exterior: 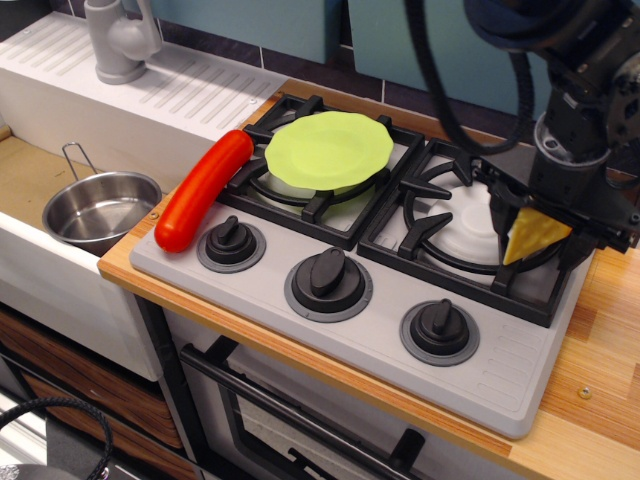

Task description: Put cheese on plate and sausage in pot or pan in sink

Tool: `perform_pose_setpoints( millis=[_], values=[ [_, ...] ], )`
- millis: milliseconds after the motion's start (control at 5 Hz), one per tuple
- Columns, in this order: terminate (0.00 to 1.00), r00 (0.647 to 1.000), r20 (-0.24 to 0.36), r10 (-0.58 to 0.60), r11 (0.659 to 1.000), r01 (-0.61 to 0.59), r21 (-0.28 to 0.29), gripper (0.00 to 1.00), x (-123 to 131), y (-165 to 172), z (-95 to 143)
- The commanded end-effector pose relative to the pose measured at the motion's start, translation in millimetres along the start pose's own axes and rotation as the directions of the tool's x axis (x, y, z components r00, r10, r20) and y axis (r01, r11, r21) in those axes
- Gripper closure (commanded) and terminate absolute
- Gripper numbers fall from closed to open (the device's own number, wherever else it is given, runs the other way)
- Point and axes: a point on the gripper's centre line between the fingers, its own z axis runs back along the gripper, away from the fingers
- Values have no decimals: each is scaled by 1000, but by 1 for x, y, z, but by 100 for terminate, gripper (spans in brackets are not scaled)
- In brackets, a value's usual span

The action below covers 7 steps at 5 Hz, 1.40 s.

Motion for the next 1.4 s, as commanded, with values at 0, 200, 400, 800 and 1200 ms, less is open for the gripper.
perform_pose_setpoints(
  millis=[0,200,400,800,1200],
  values=[
    [0,1000,28,-2,1000,3,-16,100,15,-3,20],
    [0,1000,6,-4,1000,4,-10,100,14,-2,35],
    [0,999,-39,-2,1000,2,-1,100,14,-1,59],
    [0,997,-71,-19,1000,19,1,100,14,8,84],
    [0,994,-46,-97,995,97,-5,100,17,50,76]
  ],
)
